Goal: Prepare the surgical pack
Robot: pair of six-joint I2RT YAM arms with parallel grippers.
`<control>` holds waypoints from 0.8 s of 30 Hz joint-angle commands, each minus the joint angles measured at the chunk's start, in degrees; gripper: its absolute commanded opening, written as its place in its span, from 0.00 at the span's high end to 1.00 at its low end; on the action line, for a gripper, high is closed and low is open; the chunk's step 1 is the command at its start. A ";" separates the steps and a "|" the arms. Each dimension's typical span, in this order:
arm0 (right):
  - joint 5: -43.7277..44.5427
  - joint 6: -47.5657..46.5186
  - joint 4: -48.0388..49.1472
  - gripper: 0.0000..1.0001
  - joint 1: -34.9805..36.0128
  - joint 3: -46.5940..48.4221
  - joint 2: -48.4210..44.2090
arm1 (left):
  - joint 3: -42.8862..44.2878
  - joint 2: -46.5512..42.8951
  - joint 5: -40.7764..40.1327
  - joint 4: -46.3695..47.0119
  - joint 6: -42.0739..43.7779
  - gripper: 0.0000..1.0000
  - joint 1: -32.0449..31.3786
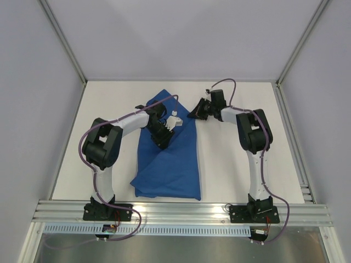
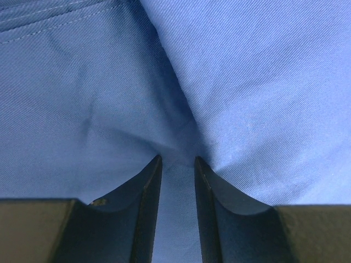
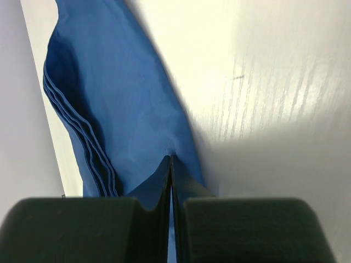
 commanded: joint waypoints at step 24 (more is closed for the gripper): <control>-4.01 -12.03 0.07 0.99 4.15 -26.69 -23.67 | -8.24 -12.29 -1.29 0.51 1.37 0.55 14.98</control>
